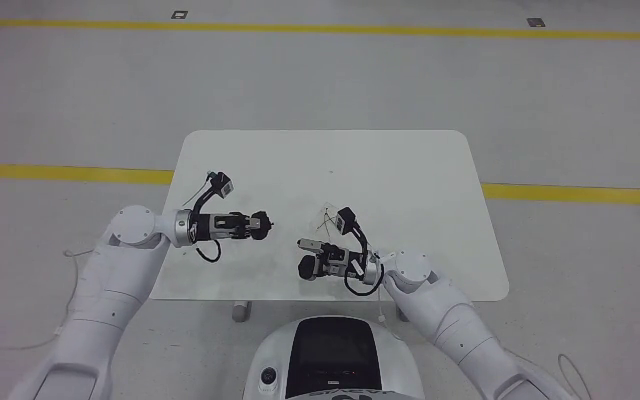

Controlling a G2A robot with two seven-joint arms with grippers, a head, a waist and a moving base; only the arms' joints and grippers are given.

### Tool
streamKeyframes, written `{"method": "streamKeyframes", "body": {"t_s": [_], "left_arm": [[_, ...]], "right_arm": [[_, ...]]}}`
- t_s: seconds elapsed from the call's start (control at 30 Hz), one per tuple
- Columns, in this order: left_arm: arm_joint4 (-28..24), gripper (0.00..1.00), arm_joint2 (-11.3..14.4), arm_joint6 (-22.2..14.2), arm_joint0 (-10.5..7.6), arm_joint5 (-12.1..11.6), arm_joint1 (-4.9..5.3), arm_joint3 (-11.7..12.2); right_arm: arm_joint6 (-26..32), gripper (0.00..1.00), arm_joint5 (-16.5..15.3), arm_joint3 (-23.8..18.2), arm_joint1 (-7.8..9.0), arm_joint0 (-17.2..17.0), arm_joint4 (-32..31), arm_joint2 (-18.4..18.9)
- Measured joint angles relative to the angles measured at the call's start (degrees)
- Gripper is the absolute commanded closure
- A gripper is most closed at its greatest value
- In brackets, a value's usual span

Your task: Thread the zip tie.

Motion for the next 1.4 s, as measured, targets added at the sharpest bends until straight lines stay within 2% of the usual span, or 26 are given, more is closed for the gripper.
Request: {"method": "streamKeyframes", "body": {"t_s": [0.1, 0.27, 0.4, 1.4], "left_arm": [[-0.5, 1.00, 0.7, -0.9, 0.03, 0.2, 0.25, 0.5], [-1.2, 1.00, 3.7, -0.8, -0.48, -0.1, 0.79, 1.7], [-3.1, 1.00, 4.7, -0.8, -0.79, -0.1, 1.23, 2.6], [-3.2, 1.00, 4.6, -0.8, -0.81, -0.1, 1.23, 2.7]], "right_arm": [[0.0, 0.00, 0.0, 0.0, 0.00, 0.0, 0.0, 0.0], [0.0, 0.00, 0.0, 0.0, 0.00, 0.0, 0.0, 0.0], [0.0, 0.00, 0.0, 0.0, 0.00, 0.0, 0.0, 0.0], [-0.1, 0.00, 0.1, -0.1, 0.01, 0.0, -0.1, 0.0]]}}
